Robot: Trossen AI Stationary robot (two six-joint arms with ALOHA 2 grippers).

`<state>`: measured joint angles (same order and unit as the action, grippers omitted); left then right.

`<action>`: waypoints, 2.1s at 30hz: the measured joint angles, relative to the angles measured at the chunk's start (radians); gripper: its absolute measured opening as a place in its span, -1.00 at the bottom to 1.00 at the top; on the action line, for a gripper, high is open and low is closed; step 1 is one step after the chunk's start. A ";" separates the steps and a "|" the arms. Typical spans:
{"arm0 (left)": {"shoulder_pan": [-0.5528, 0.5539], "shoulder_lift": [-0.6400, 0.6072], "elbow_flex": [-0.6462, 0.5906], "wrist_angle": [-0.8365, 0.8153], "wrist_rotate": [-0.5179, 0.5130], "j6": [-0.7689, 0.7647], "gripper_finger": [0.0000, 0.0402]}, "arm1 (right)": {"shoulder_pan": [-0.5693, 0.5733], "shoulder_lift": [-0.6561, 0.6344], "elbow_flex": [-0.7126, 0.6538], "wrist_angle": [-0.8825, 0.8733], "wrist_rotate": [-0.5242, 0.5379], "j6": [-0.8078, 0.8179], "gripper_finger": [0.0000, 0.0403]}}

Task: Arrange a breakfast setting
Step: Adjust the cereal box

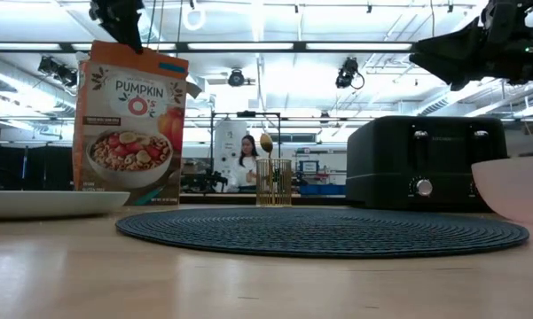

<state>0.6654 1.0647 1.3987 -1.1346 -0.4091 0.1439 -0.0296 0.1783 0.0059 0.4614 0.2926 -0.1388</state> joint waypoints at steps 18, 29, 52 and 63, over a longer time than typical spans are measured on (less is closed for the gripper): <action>0.180 0.210 0.000 -0.054 0.117 -0.027 -0.16 | 0.000 0.000 0.000 0.000 0.001 -0.023 0.14; 0.166 0.205 0.044 -0.110 0.140 -0.019 -0.95 | 0.000 0.000 0.000 0.010 0.002 -0.043 0.14; -0.149 0.205 0.278 -0.246 0.308 0.406 -0.98 | 0.000 0.000 0.000 0.009 0.048 -0.011 0.13; -0.306 0.274 0.278 -0.163 0.365 0.650 -0.99 | 0.000 0.000 0.000 0.027 0.083 -0.020 0.13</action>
<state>0.3592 1.3383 1.6764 -1.2972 -0.0445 0.7937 -0.0299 0.1784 0.0062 0.4889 0.3756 -0.1589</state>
